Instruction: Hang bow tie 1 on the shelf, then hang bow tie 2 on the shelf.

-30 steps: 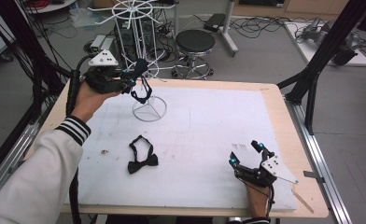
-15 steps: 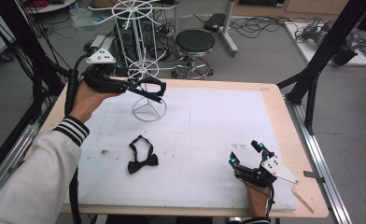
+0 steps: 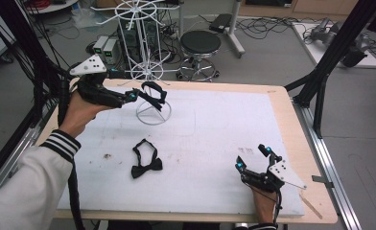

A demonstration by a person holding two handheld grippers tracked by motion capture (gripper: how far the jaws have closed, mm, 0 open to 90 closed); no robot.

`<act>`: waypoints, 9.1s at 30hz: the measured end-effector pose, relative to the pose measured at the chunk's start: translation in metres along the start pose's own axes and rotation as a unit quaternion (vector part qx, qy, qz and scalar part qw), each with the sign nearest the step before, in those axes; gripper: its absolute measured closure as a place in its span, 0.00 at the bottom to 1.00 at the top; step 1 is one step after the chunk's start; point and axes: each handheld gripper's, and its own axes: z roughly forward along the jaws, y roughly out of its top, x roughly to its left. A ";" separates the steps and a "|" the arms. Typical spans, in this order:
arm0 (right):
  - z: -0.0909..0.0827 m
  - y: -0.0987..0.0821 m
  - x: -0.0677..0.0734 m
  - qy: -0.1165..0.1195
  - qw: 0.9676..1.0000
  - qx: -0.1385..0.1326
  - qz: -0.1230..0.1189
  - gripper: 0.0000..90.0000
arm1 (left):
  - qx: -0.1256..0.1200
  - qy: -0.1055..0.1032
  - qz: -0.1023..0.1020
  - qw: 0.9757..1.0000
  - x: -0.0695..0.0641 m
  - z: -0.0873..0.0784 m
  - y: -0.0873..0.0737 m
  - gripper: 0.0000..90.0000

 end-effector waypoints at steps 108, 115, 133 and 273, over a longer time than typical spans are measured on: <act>-0.001 0.000 0.000 -0.004 1.000 -0.002 0.000 0.10 | 0.136 -0.080 0.052 0.986 -0.072 -0.004 -0.114 0.08; -0.001 0.000 0.000 -0.004 1.000 -0.003 0.000 0.10 | 0.167 -0.089 0.061 0.980 -0.077 0.005 -0.114 0.11; -0.001 0.000 0.000 -0.003 1.000 -0.002 0.001 0.10 | 0.271 -0.109 0.083 0.953 -0.087 0.030 -0.123 0.17; -0.001 0.000 0.001 -0.004 1.000 -0.006 -0.005 0.10 | 0.008 0.044 -0.064 0.997 -0.015 -0.054 -0.062 0.85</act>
